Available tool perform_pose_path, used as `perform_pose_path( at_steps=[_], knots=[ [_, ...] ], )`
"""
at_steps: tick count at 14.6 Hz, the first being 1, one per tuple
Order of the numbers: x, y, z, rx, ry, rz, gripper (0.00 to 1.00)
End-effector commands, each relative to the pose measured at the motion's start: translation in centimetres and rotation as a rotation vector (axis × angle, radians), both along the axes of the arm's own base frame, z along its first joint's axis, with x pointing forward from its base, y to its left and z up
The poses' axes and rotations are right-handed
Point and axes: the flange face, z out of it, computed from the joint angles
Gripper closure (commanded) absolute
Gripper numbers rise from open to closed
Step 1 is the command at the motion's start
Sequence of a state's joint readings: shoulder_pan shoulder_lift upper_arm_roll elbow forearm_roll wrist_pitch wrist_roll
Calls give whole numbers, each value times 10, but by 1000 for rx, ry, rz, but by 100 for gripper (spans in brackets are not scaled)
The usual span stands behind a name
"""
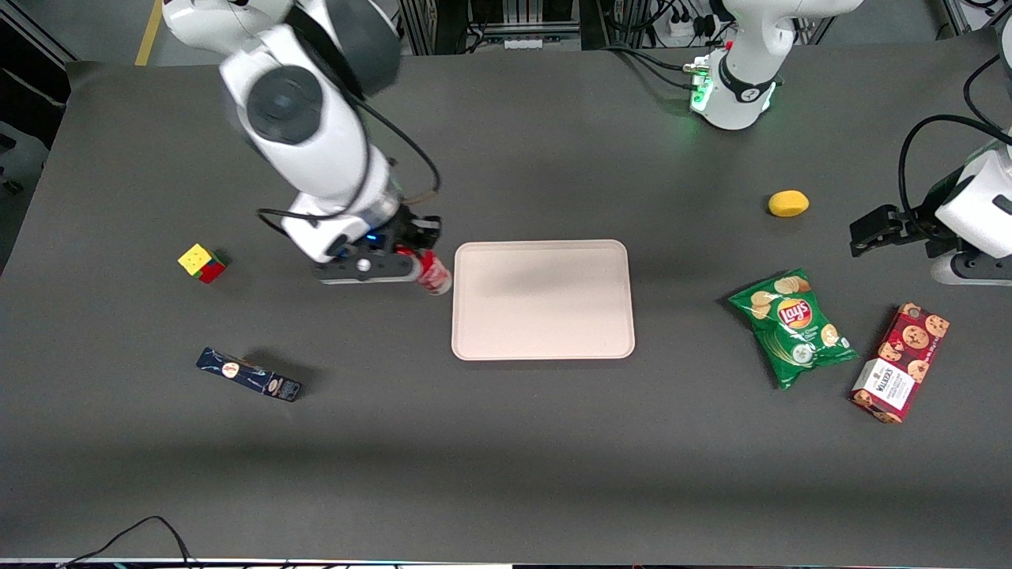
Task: Place coke bottle on tray
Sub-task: 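Carry the bottle over the pink tray and lower it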
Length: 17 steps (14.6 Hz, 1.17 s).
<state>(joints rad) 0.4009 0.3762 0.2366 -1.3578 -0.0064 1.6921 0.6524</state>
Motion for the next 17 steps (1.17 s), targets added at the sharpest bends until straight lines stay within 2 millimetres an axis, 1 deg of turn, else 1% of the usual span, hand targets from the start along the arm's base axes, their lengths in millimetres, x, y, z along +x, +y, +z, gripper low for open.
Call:
perform_pose_path(
  at_steps=[1,3,5,6,8,10,13,14,17],
  knots=[
    [6,52,-45,-11,11,-59,100],
    [9,66,-74,-41,-18,-97,100],
    [12,72,-104,-43,-29,-96,100],
    [12,73,-116,-40,-33,-93,100],
    [11,75,-134,-36,-40,-90,100],
    [11,74,-144,-44,-28,-90,100],
    [8,72,-166,-69,-25,-84,100],
    [8,71,-169,-70,-23,-89,100],
    [8,70,-170,-71,-23,-96,100]
  ],
)
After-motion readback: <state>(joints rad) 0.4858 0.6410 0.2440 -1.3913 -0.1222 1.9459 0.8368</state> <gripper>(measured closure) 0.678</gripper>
